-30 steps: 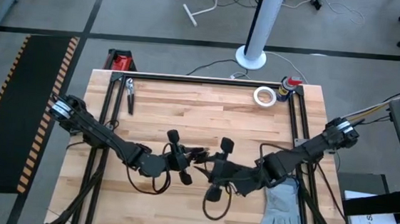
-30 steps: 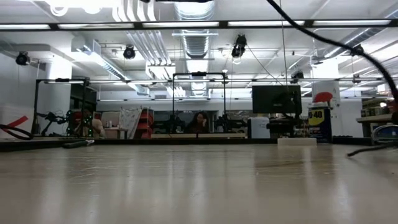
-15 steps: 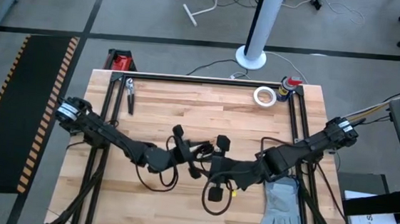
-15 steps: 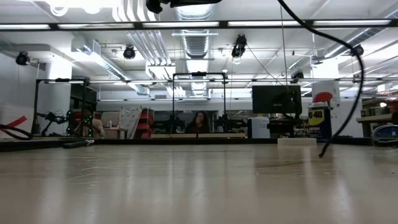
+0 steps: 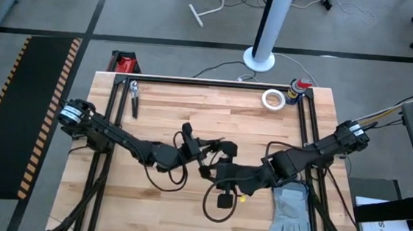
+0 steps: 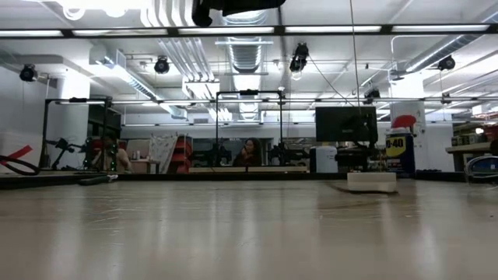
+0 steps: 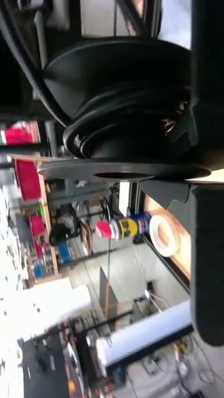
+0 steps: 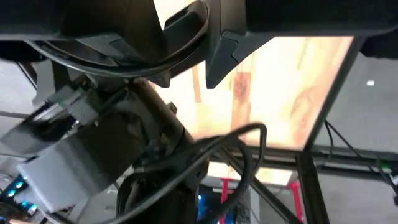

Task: Coil cords
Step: Coil the black wire into the spool

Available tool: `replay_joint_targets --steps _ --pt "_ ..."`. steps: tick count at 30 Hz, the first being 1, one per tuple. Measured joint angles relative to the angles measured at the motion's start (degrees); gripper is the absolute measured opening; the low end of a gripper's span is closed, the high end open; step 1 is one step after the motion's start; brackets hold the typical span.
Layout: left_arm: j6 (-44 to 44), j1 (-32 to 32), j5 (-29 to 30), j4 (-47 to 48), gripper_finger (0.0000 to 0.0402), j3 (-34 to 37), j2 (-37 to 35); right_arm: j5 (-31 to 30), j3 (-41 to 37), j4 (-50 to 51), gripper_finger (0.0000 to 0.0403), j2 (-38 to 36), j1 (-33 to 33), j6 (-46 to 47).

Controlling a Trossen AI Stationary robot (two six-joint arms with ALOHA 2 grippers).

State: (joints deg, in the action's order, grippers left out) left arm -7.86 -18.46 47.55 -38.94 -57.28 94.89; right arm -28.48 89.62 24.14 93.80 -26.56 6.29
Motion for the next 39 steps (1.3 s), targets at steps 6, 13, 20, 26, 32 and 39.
replay_joint_targets --steps 6,13,20,26,32,39 --pt "0.0 -0.1 2.8 1.2 0.0000 0.0 0.0 4.4 0.0 1.9 0.0085 0.0 1.8 -3.2" --pt "1.7 -0.1 1.3 1.5 0.0000 0.0 0.0 11.8 -0.5 1.4 0.0092 -0.1 3.6 -1.0" --pt "2.1 -0.1 -0.9 -2.1 0.0000 0.2 0.1 10.6 -0.8 1.0 0.0105 -0.2 2.3 -2.0" --pt "3.7 0.0 -1.2 -3.3 0.0000 0.2 0.1 -0.1 -0.9 1.5 0.0106 0.0 -1.6 -7.8" --pt "5.8 0.0 -0.8 -1.6 0.0000 0.2 0.1 -2.6 0.5 5.3 0.0096 0.1 -2.9 -11.3" --pt "6.9 0.2 -0.5 -0.7 0.0000 0.2 0.1 5.3 5.2 13.4 0.0091 0.1 -1.5 -8.7"
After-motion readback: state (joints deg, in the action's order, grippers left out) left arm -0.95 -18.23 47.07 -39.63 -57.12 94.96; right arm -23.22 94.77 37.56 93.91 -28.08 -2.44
